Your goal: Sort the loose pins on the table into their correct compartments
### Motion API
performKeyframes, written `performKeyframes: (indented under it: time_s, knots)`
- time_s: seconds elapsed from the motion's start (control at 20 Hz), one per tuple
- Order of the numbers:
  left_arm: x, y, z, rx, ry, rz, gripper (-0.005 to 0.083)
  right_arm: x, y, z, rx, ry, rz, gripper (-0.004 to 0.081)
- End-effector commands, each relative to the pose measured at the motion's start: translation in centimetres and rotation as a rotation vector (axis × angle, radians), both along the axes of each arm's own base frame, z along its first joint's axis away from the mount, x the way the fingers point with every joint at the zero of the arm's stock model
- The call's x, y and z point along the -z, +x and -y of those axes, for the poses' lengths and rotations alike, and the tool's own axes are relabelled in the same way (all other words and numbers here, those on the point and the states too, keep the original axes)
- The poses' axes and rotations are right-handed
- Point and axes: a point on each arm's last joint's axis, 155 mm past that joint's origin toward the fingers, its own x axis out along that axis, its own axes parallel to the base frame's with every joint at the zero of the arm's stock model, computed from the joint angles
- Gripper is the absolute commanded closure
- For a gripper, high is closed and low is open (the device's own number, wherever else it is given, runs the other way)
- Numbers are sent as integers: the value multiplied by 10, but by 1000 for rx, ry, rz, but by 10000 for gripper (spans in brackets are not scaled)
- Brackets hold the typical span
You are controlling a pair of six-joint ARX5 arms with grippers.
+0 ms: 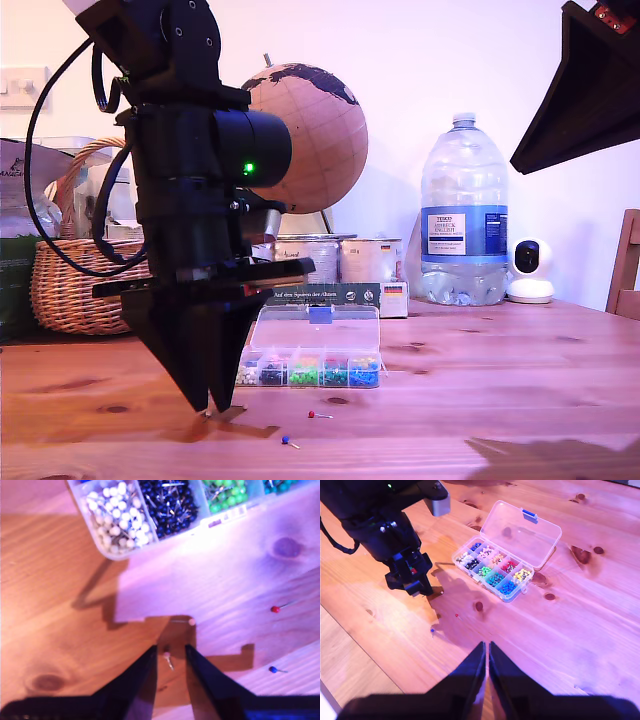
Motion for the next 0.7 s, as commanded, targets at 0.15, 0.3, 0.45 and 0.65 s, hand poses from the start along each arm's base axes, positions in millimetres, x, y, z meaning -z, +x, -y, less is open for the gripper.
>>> performKeyframes:
  time_s: [0.15,0.3,0.45,0.65]
  knots:
    - [18,-9,0,-1,36,-41,626,5,-1,-1,-3,-1,-9,783]
    - [19,-15,-5,0,57,-66,626,5,-1,-1,-3,0,-9,783]
    - [19,-13,-4,-1,50,-58,626,5,-1,-1,-3,0,-8,783]
    - [19,-10,-1,-1,41,-46,631,4,0,-2,-3,4,-2,783]
